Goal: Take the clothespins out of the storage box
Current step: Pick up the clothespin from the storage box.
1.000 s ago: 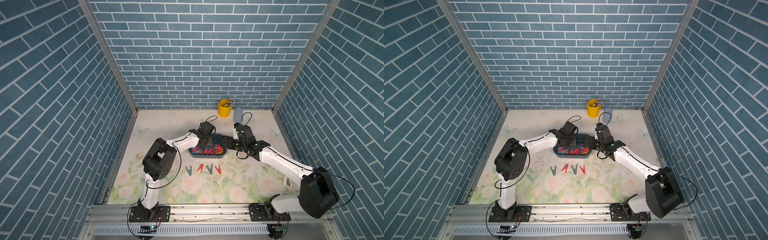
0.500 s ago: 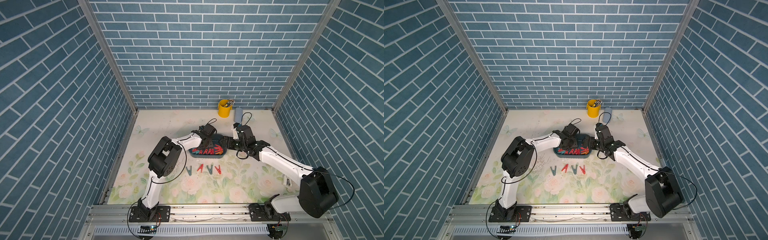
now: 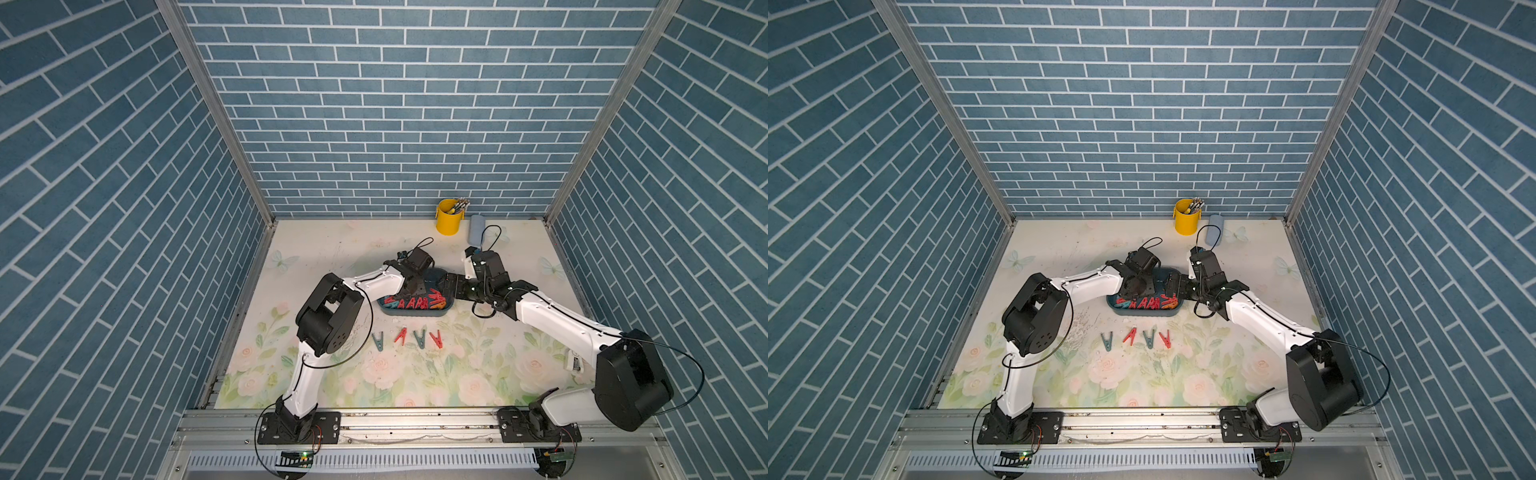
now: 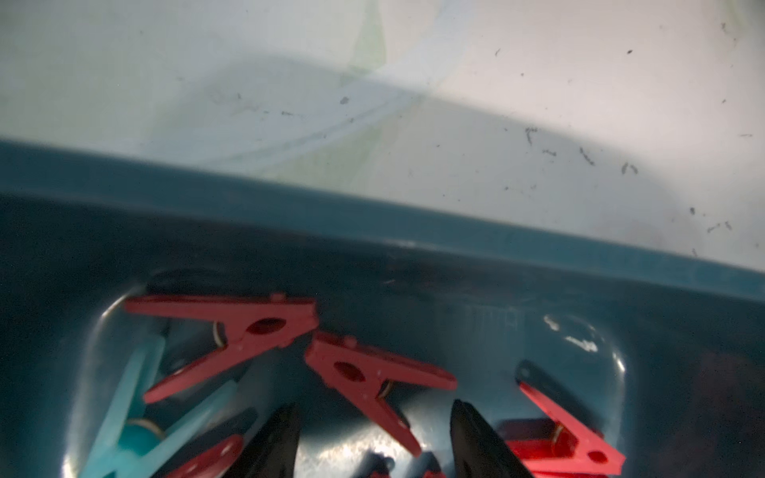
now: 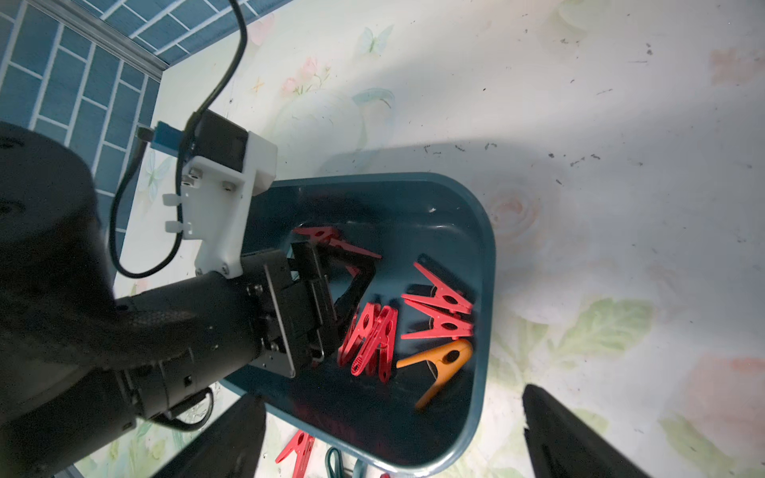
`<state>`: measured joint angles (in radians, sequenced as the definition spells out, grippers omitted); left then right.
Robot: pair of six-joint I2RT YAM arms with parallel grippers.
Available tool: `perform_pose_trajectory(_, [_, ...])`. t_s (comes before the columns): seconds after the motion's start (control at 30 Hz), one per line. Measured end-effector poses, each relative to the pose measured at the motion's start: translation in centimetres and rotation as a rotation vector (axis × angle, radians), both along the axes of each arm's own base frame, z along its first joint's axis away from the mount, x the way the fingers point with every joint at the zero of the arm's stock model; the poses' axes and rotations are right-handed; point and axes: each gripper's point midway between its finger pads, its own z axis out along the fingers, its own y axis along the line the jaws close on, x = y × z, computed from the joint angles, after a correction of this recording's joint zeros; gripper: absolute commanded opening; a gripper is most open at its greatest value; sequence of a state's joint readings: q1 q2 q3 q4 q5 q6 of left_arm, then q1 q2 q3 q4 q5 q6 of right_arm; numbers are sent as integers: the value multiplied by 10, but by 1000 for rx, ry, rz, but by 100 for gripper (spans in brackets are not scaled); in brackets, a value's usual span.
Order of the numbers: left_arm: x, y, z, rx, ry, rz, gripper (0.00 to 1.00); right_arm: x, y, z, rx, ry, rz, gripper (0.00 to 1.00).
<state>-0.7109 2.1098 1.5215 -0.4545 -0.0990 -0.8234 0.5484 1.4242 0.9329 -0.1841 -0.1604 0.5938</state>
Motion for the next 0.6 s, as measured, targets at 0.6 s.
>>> perform_pose_trajectory(0.6, [-2, -1, 0, 0, 2, 10, 47, 0, 2, 0, 9, 3, 8, 99])
